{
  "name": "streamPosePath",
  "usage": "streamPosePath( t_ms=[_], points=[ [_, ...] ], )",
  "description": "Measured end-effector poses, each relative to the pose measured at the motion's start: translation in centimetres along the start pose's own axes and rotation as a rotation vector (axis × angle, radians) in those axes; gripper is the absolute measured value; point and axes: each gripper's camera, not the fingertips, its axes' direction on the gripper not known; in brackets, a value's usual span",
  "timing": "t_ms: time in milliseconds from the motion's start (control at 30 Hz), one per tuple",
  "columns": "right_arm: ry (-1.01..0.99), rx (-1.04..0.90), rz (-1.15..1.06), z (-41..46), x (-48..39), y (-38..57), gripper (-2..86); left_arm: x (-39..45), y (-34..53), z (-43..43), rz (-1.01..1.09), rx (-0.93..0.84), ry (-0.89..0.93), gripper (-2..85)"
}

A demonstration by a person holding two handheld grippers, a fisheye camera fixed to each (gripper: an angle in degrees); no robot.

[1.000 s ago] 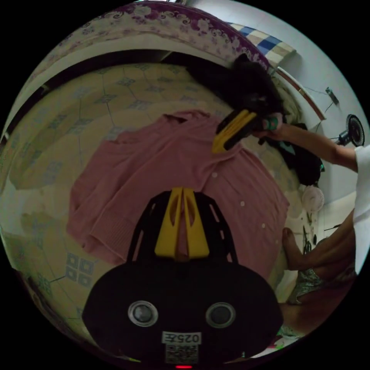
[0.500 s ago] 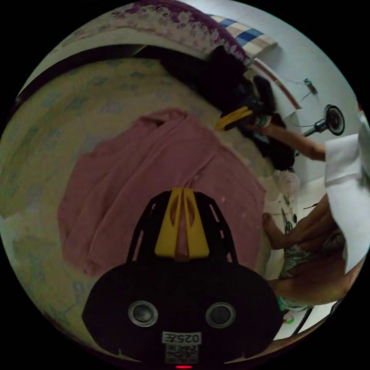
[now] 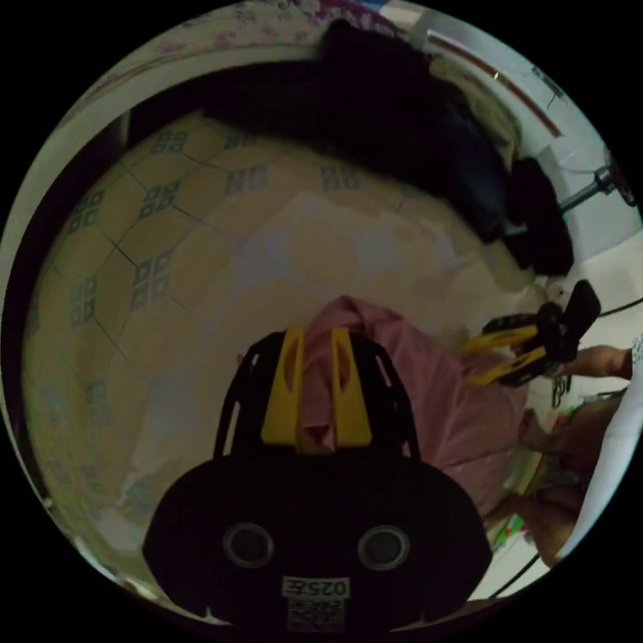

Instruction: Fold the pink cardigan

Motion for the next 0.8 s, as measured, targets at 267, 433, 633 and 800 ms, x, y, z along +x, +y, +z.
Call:
streamPosePath(
  t_ms=[267, 433, 633, 800],
  points=[
    [-0.060, -0.056, -0.063, 0.6, 0.5, -1.2, 8.7, 0.1, -2.9, 1.2, 0.120, -0.144, -0.042, -0.5],
    [0.011, -0.092, -0.101, 1.4, -0.2, -3.0, 1.4, 2.8, -5.6, 1.6, 0.264, -0.156, -0.357, -1.5],
    [-0.104, -0.072, -0.041, 1.0, 1.1, -3.5, 5.5, 1.0, -4.8, -0.4, 0.156, -0.067, -0.256, -1.7],
    [-0.204, -0.009, -0.280, -1.1, 0.0, -10.4, 9.5, -3.1, 5.7, -6.7, 0.006, 0.054, -0.121, -0.4]
  ],
)
